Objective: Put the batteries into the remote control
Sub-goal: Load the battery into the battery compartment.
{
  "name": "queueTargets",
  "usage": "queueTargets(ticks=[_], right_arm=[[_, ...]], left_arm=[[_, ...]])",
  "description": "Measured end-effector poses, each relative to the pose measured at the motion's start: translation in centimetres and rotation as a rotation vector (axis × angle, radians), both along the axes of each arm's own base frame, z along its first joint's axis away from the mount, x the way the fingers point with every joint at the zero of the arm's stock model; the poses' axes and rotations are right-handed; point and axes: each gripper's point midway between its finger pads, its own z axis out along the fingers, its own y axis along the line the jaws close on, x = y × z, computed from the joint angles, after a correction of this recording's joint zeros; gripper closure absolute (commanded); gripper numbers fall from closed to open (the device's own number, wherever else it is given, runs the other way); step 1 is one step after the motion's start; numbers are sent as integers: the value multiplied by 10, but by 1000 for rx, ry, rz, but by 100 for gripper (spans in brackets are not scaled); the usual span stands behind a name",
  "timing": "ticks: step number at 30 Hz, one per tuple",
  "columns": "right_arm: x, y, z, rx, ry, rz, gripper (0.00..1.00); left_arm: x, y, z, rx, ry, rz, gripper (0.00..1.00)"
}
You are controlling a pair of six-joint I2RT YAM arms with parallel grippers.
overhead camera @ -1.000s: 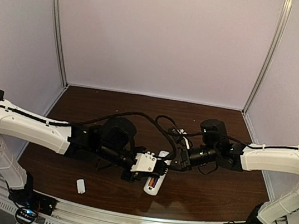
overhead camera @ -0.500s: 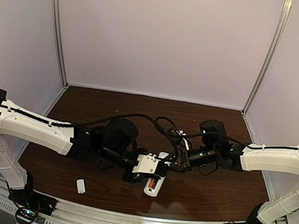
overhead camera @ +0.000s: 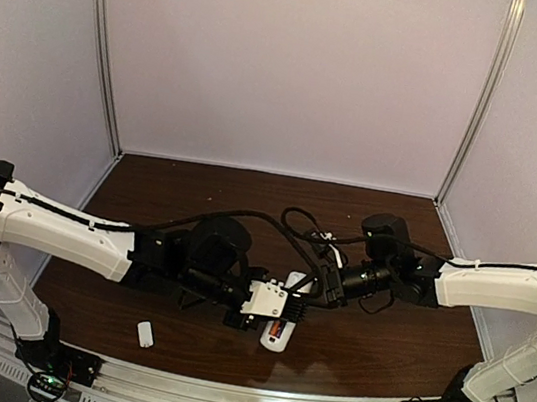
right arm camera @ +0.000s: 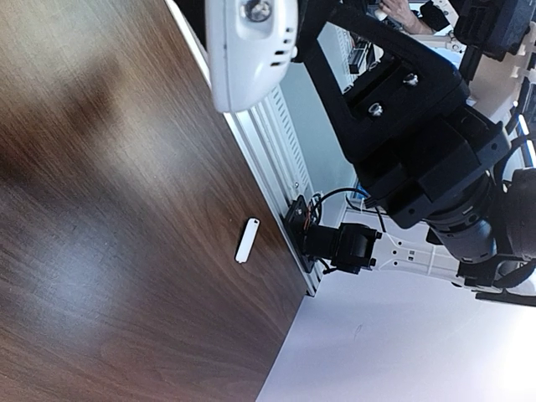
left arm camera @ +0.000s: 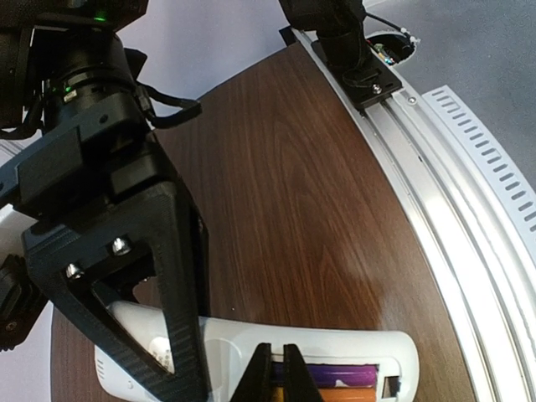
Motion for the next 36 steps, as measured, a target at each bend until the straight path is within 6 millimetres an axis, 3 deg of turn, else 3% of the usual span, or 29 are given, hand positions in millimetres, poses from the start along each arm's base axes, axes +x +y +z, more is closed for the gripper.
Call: queueTargets(ticks=[23,27,33,36], right_arm=[[8,5,14,59,-15,-27,100],[8,5,14,58,-25,-21,100],[9,4,12,53,-46,-20,100],[11,4,13,51,-64,-32,100]], left_arm=[[11,9,19,-30,-78,103,88],[15,17,28,-56,-51,151,76],[25,34,53,-147,25,241,50],[30,44,61,-192,86,298,44]])
